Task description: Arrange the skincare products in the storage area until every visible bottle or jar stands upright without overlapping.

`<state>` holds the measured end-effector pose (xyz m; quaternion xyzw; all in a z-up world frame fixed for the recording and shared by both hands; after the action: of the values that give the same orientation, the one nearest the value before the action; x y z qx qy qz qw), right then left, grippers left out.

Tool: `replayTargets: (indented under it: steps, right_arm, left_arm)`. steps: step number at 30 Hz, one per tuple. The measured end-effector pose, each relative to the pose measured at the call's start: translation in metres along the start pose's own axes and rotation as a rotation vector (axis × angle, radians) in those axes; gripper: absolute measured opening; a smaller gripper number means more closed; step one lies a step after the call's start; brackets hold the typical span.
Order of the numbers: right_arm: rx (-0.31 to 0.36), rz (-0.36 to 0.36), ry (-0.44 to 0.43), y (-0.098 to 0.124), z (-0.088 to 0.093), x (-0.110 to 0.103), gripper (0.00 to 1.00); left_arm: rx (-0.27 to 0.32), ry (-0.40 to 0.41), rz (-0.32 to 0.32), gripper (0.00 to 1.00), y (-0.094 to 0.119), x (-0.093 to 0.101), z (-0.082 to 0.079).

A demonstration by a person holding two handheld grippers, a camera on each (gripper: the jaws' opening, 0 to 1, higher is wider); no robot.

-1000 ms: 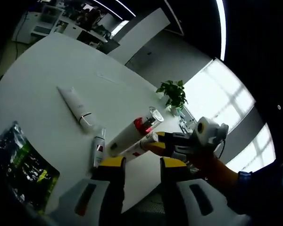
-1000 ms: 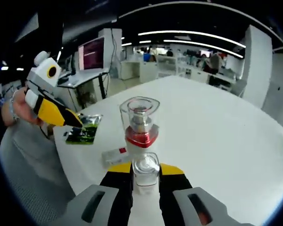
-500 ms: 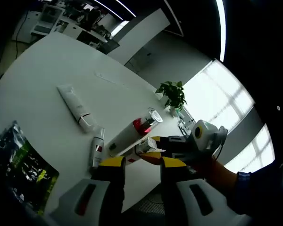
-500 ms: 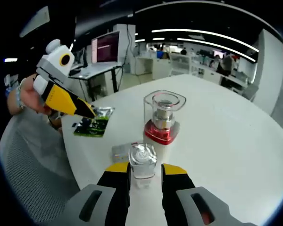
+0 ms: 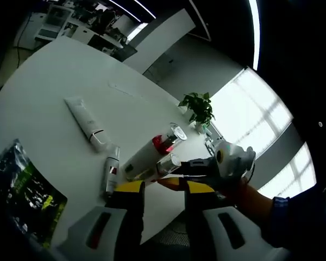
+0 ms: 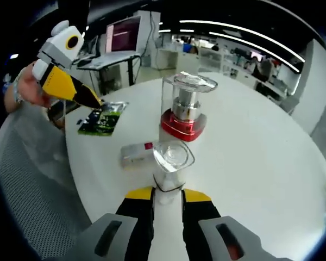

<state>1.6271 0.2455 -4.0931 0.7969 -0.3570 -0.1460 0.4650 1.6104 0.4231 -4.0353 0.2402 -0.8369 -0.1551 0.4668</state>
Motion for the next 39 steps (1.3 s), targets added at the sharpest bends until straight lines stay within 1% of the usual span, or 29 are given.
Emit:
replayTargets:
  steps: [4,10,19,22,25,28,31,33,34,36,39]
  right_arm:
    - [0.004,-0.013,0.031,-0.002,-0.001,-0.003,0.11]
    - [0.005,-0.026,0.030,-0.004,-0.002,-0.005,0.12]
    - [-0.002,-0.028,0.057,-0.007,-0.004,-0.008,0.10]
    - [-0.015,-0.023,0.058,-0.006,-0.002,-0.007,0.11]
    - [-0.027,-0.031,0.048,-0.004,-0.002,-0.007,0.11]
    - [-0.034,-0.023,0.041,-0.001,-0.004,-0.007,0.14]
    - [-0.036,0.021,0.029,0.011,-0.006,-0.004,0.15]
    - [0.029,0.024,-0.053,0.031,-0.009,-0.007,0.16]
    - [0.051,0.022,-0.071,0.037,-0.008,-0.009,0.18]
    - [0.093,0.019,-0.106,0.051,-0.004,-0.015,0.20]
    - [0.159,-0.013,-0.189,0.064,0.000,-0.026,0.20]
  left_arm:
    - [-0.001,-0.001,0.002,0.23,0.000,0.000,0.000]
    - [-0.005,0.001,-0.006,0.23,0.000,-0.001,0.001]
    - [0.000,0.000,-0.017,0.23,0.001,-0.003,0.000]
    - [-0.005,-0.013,-0.045,0.24,0.001,-0.005,0.000]
    - [-0.019,-0.026,-0.103,0.24,0.002,-0.014,0.002]
    - [-0.011,-0.024,-0.139,0.24,0.004,-0.019,0.001]
    - [0.023,-0.039,-0.158,0.24,0.006,-0.019,-0.004]
    - [0.044,-0.071,-0.200,0.24,0.007,-0.022,-0.007]
    - [0.054,-0.088,-0.221,0.24,0.007,-0.023,-0.009]
    - [0.049,-0.141,-0.296,0.24,0.005,-0.028,-0.012]
    - [0.051,-0.164,-0.279,0.26,0.003,-0.021,-0.015]
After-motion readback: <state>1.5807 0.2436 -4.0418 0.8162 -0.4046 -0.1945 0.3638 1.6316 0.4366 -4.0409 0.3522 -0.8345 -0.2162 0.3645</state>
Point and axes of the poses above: the point that each gripper's makers call its tool centre point, and the gripper's own axes: y roughly backward along the fingers, x roughly to its right, z roughly out of its underside, the point moved 6 cm from there along y, roughly backward along the fingers, and after that the axes turned 12 degrees about -x, right-handed, at the moved point
